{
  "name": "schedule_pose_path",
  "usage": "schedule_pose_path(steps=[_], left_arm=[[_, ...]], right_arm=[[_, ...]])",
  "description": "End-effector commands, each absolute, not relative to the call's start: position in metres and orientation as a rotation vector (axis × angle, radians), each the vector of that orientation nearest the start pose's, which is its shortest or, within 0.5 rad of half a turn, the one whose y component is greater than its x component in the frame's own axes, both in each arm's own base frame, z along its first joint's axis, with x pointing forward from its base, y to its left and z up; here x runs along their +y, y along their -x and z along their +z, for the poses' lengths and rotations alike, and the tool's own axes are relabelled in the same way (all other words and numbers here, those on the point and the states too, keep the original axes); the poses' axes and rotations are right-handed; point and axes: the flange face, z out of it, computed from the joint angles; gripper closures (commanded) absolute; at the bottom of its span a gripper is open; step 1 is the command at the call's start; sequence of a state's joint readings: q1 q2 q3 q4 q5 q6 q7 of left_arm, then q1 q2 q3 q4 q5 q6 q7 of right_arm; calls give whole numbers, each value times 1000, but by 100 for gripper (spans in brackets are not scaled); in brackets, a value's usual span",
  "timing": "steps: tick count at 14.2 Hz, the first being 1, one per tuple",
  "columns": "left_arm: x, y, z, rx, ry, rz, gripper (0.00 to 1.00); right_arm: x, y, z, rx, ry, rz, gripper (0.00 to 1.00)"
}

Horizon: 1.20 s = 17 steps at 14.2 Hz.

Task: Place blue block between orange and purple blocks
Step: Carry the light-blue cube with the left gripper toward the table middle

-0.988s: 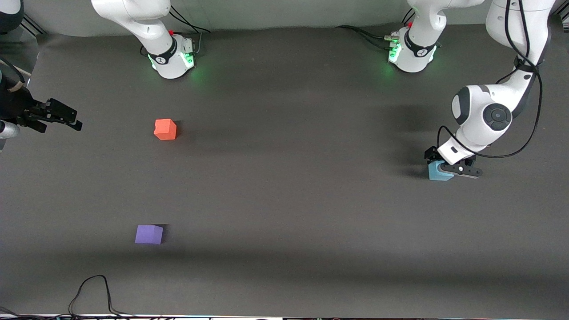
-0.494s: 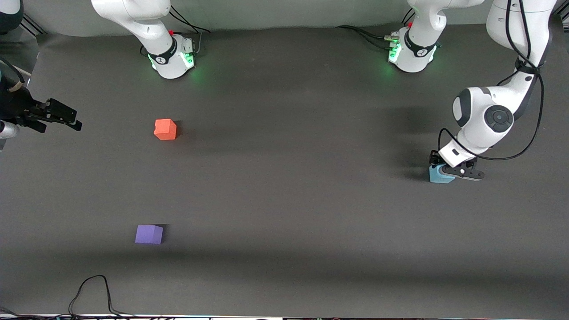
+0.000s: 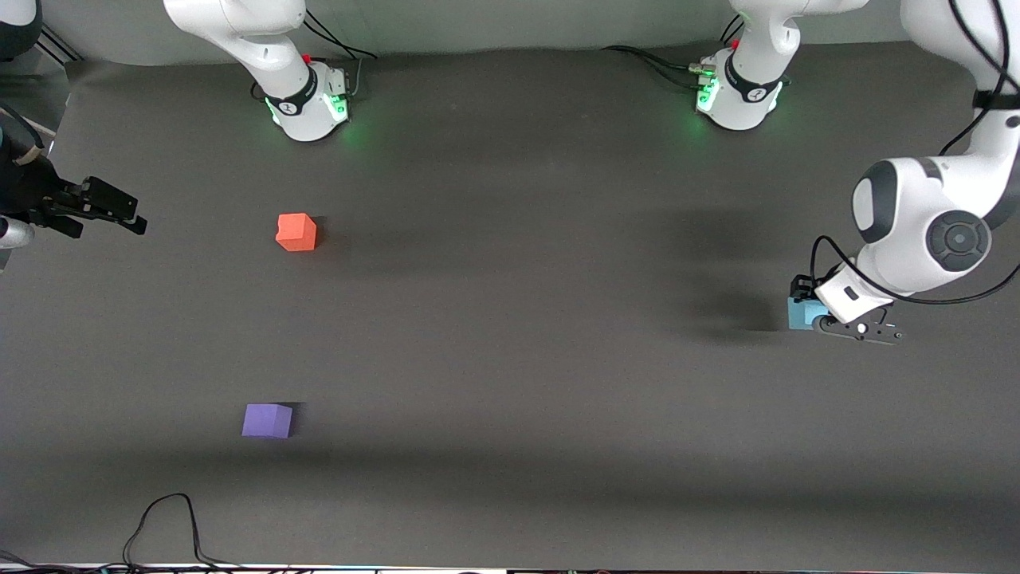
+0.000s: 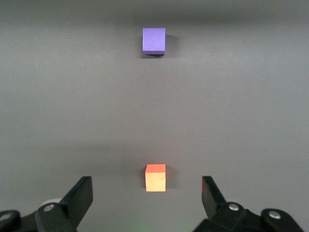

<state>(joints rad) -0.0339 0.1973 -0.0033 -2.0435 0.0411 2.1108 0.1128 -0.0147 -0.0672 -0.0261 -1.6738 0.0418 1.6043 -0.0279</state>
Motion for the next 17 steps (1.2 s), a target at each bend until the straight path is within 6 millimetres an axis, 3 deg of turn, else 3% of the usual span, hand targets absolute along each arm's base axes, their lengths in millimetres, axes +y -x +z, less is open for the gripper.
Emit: schedule_pose_path(steps=[1, 3, 5, 7, 10, 13, 14, 17], left_arm=[[-116, -569, 377, 215, 3101, 225, 61], [-192, -560, 388, 126, 3137, 183, 61], [-273, -547, 384, 66, 3149, 158, 61], [-348, -530, 370, 21, 3170, 84, 61], [-434, -493, 331, 1, 3199, 42, 61], [-496, -452, 273, 12, 3171, -33, 61], [-506, -445, 256, 17, 3146, -39, 61], [-517, -445, 230, 14, 3125, -36, 61]], right_arm=[[-19, -532, 620, 39, 3101, 3, 0], [-19, -532, 620, 39, 3101, 3, 0], [-19, -532, 620, 42, 3101, 3, 0], [-19, -532, 620, 42, 3101, 3, 0], [-19, -532, 620, 39, 3101, 3, 0], [-18, -532, 620, 42, 3099, 3, 0], [-20, -532, 620, 47, 3098, 3, 0], [-20, -532, 620, 47, 3095, 3, 0]])
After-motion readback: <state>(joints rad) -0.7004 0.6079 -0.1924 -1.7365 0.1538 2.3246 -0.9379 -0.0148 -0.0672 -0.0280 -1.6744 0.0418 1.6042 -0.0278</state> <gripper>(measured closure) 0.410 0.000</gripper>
